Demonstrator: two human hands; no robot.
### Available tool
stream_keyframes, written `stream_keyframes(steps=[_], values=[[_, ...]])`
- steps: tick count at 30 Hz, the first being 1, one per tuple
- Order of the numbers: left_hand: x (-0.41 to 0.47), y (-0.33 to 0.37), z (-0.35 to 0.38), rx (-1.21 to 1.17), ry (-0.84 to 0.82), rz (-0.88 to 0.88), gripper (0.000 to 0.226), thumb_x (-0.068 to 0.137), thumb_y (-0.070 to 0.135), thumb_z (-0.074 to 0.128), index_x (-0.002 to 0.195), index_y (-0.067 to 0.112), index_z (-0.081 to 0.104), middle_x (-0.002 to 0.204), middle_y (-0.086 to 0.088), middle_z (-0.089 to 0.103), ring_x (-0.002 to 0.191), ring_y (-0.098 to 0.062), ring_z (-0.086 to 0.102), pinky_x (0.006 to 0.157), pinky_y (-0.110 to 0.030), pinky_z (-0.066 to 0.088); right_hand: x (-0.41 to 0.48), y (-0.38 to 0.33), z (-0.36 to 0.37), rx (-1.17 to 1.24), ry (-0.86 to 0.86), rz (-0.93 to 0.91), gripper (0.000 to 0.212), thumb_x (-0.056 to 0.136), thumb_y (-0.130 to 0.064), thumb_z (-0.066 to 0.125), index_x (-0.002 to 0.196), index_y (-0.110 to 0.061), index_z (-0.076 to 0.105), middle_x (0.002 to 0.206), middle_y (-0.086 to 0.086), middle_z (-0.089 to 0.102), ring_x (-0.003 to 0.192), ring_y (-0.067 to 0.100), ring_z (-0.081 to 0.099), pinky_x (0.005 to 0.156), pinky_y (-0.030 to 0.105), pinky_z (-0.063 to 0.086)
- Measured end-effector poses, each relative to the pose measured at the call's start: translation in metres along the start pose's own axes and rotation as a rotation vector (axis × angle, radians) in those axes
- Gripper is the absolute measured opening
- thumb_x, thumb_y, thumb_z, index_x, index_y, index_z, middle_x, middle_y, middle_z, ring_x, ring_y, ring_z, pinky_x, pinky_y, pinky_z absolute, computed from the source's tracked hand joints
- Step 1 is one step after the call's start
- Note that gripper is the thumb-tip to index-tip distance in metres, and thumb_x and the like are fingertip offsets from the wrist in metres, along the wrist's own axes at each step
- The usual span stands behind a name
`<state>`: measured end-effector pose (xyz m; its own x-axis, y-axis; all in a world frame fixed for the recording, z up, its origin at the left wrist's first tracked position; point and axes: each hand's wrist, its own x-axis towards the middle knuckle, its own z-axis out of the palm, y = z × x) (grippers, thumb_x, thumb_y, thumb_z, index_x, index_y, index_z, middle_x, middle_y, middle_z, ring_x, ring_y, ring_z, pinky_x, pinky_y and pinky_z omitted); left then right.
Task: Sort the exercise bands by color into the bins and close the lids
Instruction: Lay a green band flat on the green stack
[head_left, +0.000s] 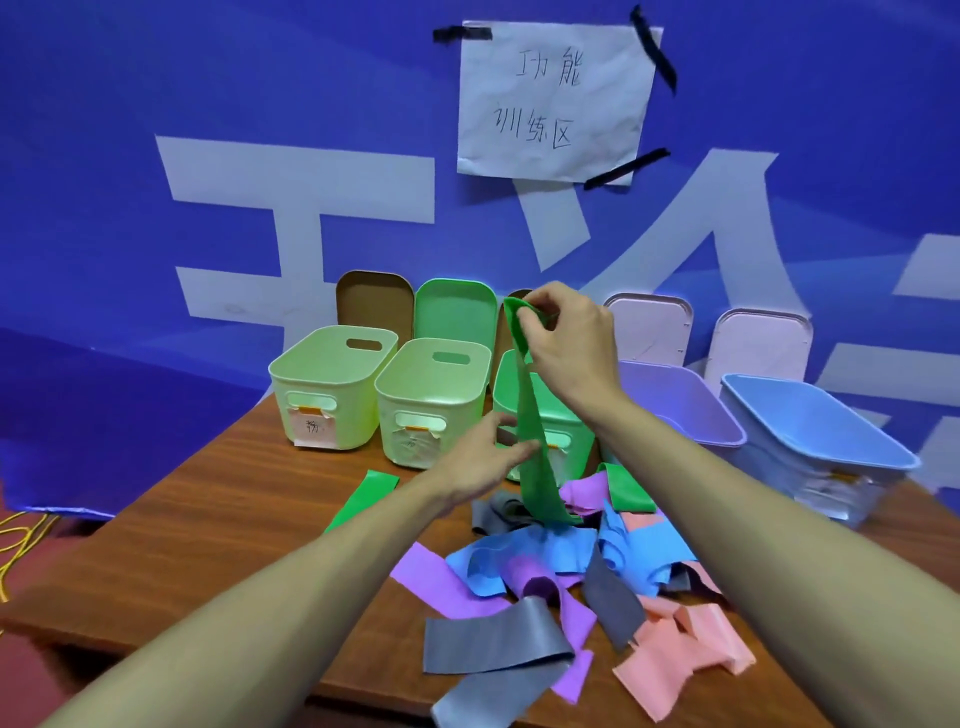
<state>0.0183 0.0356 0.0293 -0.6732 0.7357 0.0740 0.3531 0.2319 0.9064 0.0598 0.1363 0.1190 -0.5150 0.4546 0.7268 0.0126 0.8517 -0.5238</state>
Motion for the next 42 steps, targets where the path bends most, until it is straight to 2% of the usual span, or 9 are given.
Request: stream_keyframes(steps=[2,4,9,14,16,22,28,33,42], values=[[-0.003,0.002,0.000,-0.126,-0.008,-0.023,0.046,0.092,0.024,0.058,0.134,0.012,0.044,0.109,-0.002,0.061,0.094,-0.013,0.062,0.074,-0.019,0.046,0.002,-0.007,0.001,0.032,0.013,0.003,0.013,0.086,-0.024,0.059,0.091,-0.016,0.068,0.085,0.000,0.071,0.082,0.023,0.064,0.075,0.039,0.053],[-0.003,0.001,-0.003,-0.286,-0.050,-0.077,0.046,0.090,0.024,0.058,0.133,0.018,0.043,0.118,-0.003,0.063,0.099,-0.015,0.065,0.085,-0.029,0.046,0.004,-0.012,0.002,0.064,0.024,0.022,0.011,0.086,-0.024,0.059,0.088,-0.017,0.068,0.082,-0.001,0.070,0.081,0.022,0.063,0.073,0.037,0.052],[-0.011,-0.007,-0.015,-0.458,-0.116,-0.083,0.075,0.062,0.045,0.076,0.125,0.022,0.041,0.122,-0.001,0.064,0.104,-0.019,0.066,0.095,-0.042,0.049,0.010,-0.026,0.007,0.158,0.048,0.109,0.011,0.087,-0.023,0.062,0.087,-0.016,0.071,0.077,-0.007,0.064,0.080,0.015,0.061,0.072,0.029,0.049],[-0.015,-0.009,-0.017,-0.401,-0.004,-0.005,0.011,0.093,0.023,0.059,0.103,0.019,0.059,0.099,-0.005,0.067,0.093,-0.024,0.066,0.084,-0.043,0.053,0.014,-0.038,0.015,0.214,0.033,0.147,0.011,0.086,-0.022,0.063,0.088,-0.016,0.072,0.082,-0.004,0.069,0.081,0.012,0.060,0.070,0.019,0.037],[-0.021,-0.015,-0.026,-0.379,0.037,-0.035,0.009,0.095,0.018,0.054,0.095,0.021,0.062,0.091,-0.003,0.068,0.085,-0.021,0.064,0.080,-0.040,0.052,0.014,-0.038,0.019,0.217,0.020,0.175,0.011,0.086,-0.023,0.063,0.089,-0.017,0.072,0.083,-0.005,0.069,0.081,0.011,0.059,0.069,0.016,0.035],[-0.053,-0.050,-0.079,-0.121,-0.039,-0.097,0.010,0.093,0.015,0.056,0.096,0.021,0.063,0.082,0.009,0.068,0.067,-0.001,0.063,0.058,-0.014,0.047,0.012,-0.021,0.044,0.308,0.006,0.330,0.009,0.078,-0.028,0.065,0.082,-0.023,0.072,0.078,-0.003,0.071,0.081,0.025,0.068,0.075,0.044,0.058],[-0.092,-0.088,-0.133,-0.200,0.004,-0.258,0.017,0.092,0.016,0.058,0.107,0.010,0.065,0.095,-0.007,0.072,0.081,-0.018,0.067,0.066,-0.027,0.053,-0.013,-0.008,0.079,0.187,-0.152,0.364,0.012,0.084,-0.025,0.065,0.093,-0.021,0.071,0.097,0.003,0.070,0.097,0.027,0.060,0.086,0.042,0.052],[-0.116,-0.121,-0.154,-0.235,-0.040,-0.403,0.015,0.091,0.010,0.057,0.101,0.013,0.068,0.099,-0.008,0.073,0.088,-0.020,0.067,0.076,-0.029,0.047,-0.038,0.015,0.128,0.142,-0.357,0.399,0.016,0.077,-0.022,0.069,0.068,-0.032,0.060,0.090,0.008,0.073,0.089,0.036,0.067,0.083,0.050,0.055],[-0.127,-0.174,-0.139,-0.235,-0.032,-0.508,0.010,0.090,0.003,0.059,0.098,0.009,0.061,0.087,-0.004,0.068,0.074,-0.013,0.066,0.067,-0.024,0.054,-0.074,0.024,0.199,0.084,-0.569,0.357,0.013,0.081,-0.017,0.070,0.092,-0.012,0.070,0.086,0.015,0.072,0.084,0.033,0.068,0.084,0.043,0.055]])
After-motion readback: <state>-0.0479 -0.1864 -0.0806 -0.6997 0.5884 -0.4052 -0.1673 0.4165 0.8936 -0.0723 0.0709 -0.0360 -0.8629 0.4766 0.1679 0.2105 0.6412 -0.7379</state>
